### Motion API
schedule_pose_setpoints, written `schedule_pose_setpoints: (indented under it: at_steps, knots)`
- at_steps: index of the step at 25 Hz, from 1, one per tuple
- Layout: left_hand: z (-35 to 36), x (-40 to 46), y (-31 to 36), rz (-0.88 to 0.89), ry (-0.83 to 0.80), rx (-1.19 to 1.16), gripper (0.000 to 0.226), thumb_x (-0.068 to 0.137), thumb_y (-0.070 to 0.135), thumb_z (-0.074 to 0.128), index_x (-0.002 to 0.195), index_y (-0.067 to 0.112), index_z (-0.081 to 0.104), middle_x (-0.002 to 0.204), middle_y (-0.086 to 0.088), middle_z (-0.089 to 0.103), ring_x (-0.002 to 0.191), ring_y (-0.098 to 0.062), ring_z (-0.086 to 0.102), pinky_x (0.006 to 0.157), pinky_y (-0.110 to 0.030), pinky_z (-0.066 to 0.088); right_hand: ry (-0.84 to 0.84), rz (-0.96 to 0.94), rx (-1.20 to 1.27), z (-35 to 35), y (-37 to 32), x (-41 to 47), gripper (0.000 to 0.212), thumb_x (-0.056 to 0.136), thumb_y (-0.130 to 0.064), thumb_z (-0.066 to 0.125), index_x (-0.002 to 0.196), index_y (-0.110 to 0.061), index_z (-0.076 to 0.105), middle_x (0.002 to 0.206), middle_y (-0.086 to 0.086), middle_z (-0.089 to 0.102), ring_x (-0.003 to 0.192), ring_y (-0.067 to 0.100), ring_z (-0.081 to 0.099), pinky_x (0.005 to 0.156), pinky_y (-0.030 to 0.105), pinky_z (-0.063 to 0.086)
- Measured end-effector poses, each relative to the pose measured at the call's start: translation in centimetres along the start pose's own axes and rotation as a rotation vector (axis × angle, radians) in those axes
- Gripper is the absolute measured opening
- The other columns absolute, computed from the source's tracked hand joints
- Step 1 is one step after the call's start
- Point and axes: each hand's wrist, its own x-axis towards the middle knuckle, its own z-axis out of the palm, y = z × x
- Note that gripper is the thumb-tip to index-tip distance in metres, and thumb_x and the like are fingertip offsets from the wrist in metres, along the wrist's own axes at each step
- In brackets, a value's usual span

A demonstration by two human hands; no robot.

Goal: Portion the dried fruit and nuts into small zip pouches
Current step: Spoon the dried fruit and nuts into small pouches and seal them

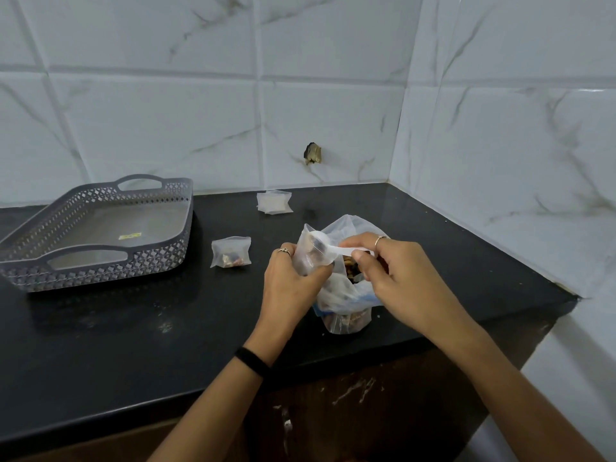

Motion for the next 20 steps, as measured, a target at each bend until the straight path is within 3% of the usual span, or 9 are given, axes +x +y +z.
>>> schedule_pose_setpoints:
  at_steps: [2,3,7,11,13,15,20]
  knots:
    - [-0.1,-0.2,0.0,-0.009,0.01,-0.064,0.036,0.064,0.042,0.072,0.087,0.021,0.055,0.1,-0.012,0.063,0.086,-0.019,0.063,0.068,-0.032,0.053,0.018,-0.088,-0.12,0.5,-0.1,0.1,0.03,0.098,-0.017,0.046,0.122,-0.023,0.063,0.101,0.003,0.07,0.088,0.01,0.064,0.082,0.024,0.052]
    - [-0.1,-0.2,0.1,-0.012,0.015,-0.096,0.04,0.06,0.045,0.071,0.087,0.021,0.055,0.1,-0.013,0.063,0.085,-0.02,0.064,0.069,-0.034,0.054,0.056,-0.16,-0.183,0.7,-0.1,0.2,0.031,0.096,-0.015,0.046,0.121,-0.02,0.064,0.103,0.004,0.07,0.089,0.016,0.066,0.081,0.027,0.053]
    - [-0.4,-0.4,0.3,-0.025,0.04,-0.169,0.048,0.054,0.05,0.069,0.09,0.02,0.057,0.1,-0.011,0.065,0.091,-0.024,0.066,0.08,-0.049,0.057,0.193,-0.453,-0.495,0.8,-0.1,0.2,0.044,0.078,-0.019,0.036,0.101,-0.016,0.074,0.077,-0.001,0.068,0.059,0.012,0.062,0.053,0.01,0.035]
    - [-0.7,-0.4,0.5,-0.023,0.03,-0.165,0.048,0.057,0.051,0.072,0.095,0.026,0.056,0.104,-0.005,0.065,0.096,-0.018,0.066,0.081,-0.046,0.058,0.237,-0.588,-0.569,1.0,0.2,0.6,0.04,0.082,-0.015,0.038,0.099,-0.012,0.075,0.075,0.003,0.069,0.057,0.014,0.062,0.052,0.019,0.047]
    - [-0.8,-0.2,0.4,0.004,0.041,-0.114,0.039,0.067,0.042,0.076,0.096,0.024,0.056,0.105,-0.005,0.064,0.094,-0.016,0.065,0.079,-0.042,0.058,0.232,-0.467,-0.393,1.3,0.1,0.5,0.036,0.088,-0.013,0.041,0.105,-0.014,0.073,0.082,0.001,0.07,0.066,0.011,0.064,0.064,0.02,0.05]
    - [-1.0,0.1,0.2,0.031,0.058,-0.038,0.032,0.075,0.034,0.076,0.097,0.021,0.056,0.105,-0.005,0.063,0.093,-0.014,0.063,0.077,-0.036,0.057,0.197,-0.194,-0.029,1.0,-0.5,0.2,0.027,0.095,-0.013,0.047,0.111,-0.02,0.069,0.087,-0.007,0.069,0.072,0.005,0.063,0.069,0.021,0.052]
    - [-1.5,0.0,0.4,-0.001,0.018,-0.073,0.026,0.082,0.033,0.071,0.099,0.018,0.057,0.099,-0.001,0.065,0.09,-0.013,0.064,0.079,-0.037,0.057,0.264,0.155,0.486,-0.4,-0.3,0.3,0.024,0.096,-0.01,0.049,0.102,-0.022,0.069,0.062,0.0,0.053,0.048,0.006,0.044,0.051,0.018,0.038]
